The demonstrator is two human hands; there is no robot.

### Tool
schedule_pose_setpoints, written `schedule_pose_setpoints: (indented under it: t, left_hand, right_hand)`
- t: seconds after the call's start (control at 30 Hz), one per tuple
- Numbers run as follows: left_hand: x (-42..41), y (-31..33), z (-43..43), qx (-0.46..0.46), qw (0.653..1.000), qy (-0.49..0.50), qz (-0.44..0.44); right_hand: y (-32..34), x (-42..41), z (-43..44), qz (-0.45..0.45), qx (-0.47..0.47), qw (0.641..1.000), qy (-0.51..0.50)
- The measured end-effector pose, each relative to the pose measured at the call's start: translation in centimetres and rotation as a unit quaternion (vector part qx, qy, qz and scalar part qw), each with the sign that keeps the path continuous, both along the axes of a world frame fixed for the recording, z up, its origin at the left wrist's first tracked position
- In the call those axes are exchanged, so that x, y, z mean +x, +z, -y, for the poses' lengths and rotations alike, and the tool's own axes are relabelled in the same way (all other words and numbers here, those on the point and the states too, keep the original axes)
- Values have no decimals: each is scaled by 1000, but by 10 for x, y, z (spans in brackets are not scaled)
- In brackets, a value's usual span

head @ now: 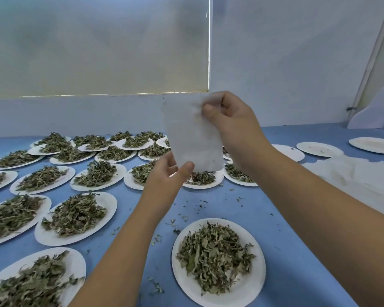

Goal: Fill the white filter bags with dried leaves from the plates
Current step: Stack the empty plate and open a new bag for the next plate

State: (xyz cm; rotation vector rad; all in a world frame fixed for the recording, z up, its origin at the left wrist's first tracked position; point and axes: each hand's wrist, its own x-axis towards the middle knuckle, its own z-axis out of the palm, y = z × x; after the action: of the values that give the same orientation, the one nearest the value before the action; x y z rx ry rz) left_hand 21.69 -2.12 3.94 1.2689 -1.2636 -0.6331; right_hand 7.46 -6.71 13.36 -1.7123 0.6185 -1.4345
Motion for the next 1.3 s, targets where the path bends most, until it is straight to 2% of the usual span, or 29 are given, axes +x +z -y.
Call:
schedule_pose_setpoints:
  t: [0.1,0.17,0.27,0.33,0.47,0.53,0.63,0.77,0.87,0.93,1.03,1.13,1.23,1.3]
  left_hand:
    - [9,-4,2,-28,997,25,-70]
    - [16,-6,1,-32,992,40,-117]
    - [22,-5,-3,-27,986,21,-162]
    - [26,-5,-7,11,987,16,-159]
    - [30,-8,-9,75,994,56,-63]
    - [28,-10,-8,69,991,110,-12]
    - [20,-13,-8,62,984,155,63]
    - [17,-19,-10,23,968,110,224]
    - [12,-22,-10,-3,928,52,368]
    - [8,-23,-9,-21,909,40,414]
    - [6,-26,-10,-44,899,30,434]
    - [8,-30,-12,-32,907,65,415]
    - [8,-31,-12,-16,919,101,381]
    - [6,-30,-12,-9,931,112,348]
  right_hand:
    - [-2,13,-2,38,0,998,40]
    - [-9,20,0,29,11,999,41]
    - [-30,27,8,-70,63,995,31]
    - [-46,27,11,-143,111,983,42]
    - [-70,18,14,-173,103,978,59]
    - [-77,10,17,-161,109,980,52]
    - [-91,0,23,-109,167,978,62]
    - [-106,-12,31,-96,240,964,67]
    - [-113,-17,33,-68,271,959,53]
    - [-117,-18,33,-62,284,955,54]
    - [-119,-17,31,-50,295,952,65]
    - [-116,-16,28,-44,288,955,61]
    - [-112,-17,22,-84,218,972,34]
    - [-109,-16,16,-95,166,980,56]
